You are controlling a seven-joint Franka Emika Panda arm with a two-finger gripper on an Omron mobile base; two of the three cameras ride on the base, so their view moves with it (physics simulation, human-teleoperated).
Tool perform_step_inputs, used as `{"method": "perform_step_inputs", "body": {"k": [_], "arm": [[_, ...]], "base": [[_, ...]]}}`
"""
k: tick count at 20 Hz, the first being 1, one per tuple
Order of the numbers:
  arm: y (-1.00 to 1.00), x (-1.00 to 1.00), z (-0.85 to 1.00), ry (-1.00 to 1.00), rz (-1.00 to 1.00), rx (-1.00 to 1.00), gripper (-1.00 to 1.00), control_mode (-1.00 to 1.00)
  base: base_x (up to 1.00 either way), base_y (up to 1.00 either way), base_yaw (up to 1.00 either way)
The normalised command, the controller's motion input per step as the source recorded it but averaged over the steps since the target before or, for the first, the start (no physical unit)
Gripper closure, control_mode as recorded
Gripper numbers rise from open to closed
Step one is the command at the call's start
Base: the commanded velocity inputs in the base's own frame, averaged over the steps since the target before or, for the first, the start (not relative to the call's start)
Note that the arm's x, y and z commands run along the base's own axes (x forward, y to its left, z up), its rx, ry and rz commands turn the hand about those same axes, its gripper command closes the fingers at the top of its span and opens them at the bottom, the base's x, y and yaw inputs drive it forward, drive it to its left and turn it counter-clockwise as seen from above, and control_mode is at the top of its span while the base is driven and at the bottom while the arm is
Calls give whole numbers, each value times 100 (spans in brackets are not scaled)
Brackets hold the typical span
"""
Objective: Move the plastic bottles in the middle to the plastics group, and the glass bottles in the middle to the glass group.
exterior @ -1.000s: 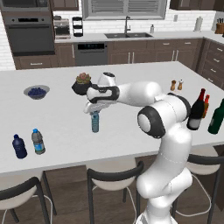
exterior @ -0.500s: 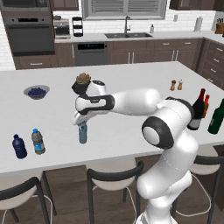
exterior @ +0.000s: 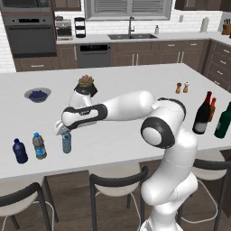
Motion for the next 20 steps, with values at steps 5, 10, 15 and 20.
{"method": "perform_step_inputs", "body": {"k": [5,10,15,20], "arm": [[50,11,-3,0,0,0,100,-100],[17,4,-13,0,2,0,100,-100],[3,0,-19,0,4,0,100,-100],[0,-2,-22,-3,6,0,100,-100]], "base": [[0,0,0],[0,0,0],[0,0,0],[0,0,0]]}}
